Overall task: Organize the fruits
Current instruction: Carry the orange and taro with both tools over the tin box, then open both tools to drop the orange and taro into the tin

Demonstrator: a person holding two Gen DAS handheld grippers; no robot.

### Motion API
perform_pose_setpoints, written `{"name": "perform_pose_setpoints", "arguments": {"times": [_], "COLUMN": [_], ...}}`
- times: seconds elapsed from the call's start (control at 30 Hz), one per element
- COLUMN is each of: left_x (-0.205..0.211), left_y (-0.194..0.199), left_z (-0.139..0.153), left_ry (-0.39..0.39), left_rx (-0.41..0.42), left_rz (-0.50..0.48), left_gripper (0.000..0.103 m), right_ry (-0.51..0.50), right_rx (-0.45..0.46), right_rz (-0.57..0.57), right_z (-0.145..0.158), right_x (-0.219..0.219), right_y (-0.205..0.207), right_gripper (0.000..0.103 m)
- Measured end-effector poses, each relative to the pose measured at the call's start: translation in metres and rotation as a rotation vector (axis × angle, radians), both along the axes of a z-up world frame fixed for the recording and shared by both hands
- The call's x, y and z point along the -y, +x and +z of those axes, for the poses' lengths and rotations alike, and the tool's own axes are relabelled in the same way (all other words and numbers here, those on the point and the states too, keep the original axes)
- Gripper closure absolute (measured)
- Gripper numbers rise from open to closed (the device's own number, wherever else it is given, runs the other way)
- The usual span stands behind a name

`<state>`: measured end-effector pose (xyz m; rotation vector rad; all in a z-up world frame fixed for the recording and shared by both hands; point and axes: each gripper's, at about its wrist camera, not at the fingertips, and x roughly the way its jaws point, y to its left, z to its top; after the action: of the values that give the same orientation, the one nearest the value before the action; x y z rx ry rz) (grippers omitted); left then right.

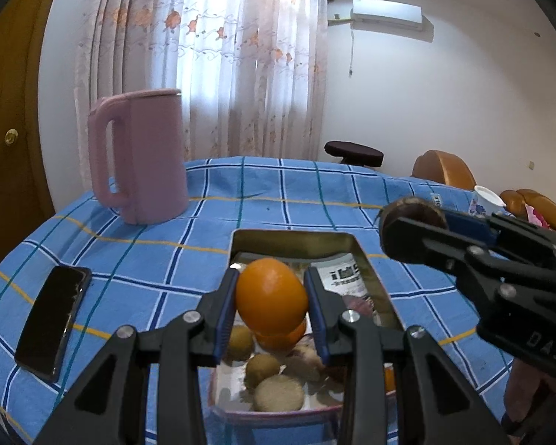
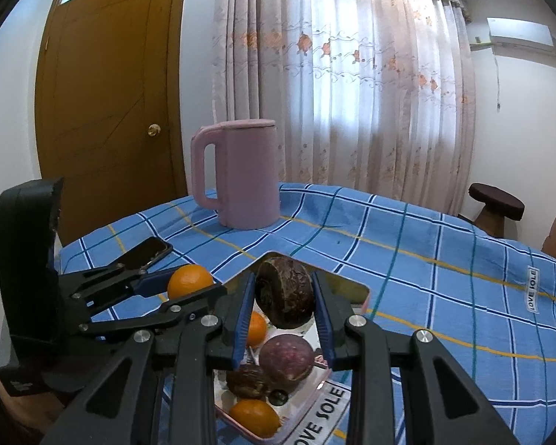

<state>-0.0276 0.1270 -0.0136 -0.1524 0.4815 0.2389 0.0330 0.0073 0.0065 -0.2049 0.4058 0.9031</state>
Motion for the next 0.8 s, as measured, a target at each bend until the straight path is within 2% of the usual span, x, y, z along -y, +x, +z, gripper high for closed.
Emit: {"name": "perform_pose_setpoints", "arguments": {"times": [0.23, 0.53, 0.63, 0.73, 0.8], "left_x": [-0.015, -0.012, -0.016, -0.015, -0.016], "left_y": [-0.007, 0.002, -0.001, -0.004, -0.006], "left_z": [-0.012, -0.027, -0.029, -0.03, -0.03], "left_ry": [-0.025, -0.028, -0.035, -0.023, -0.029], "left_rx": [-0.018, -0.073, -0.074, -0.076, -0.068], "left_rz": [0.004, -0.006, 0.002, 0.005, 0.009], "left_gripper": [0.066, 0.066, 0.064, 0.058, 0.052], "right_ry": [-0.04, -0.099, -0.116, -0.131, -0.12], "right_rx": [-0.035, -0.072, -0.108, -0.106, -0.116], "right_rz": [0.018, 0.047, 0.076, 0.084, 0.088], "right_z": [-0.021, -0.042, -0.051, -0.057, -0.057], "right_x": [-0.015, -0.028, -0.032, -0.033, -0.03], "right_y": [0.0, 0.004, 0.007, 0.004, 0.005], "right_gripper": [0.07, 0.07, 0.07, 0.069, 0.064]}}
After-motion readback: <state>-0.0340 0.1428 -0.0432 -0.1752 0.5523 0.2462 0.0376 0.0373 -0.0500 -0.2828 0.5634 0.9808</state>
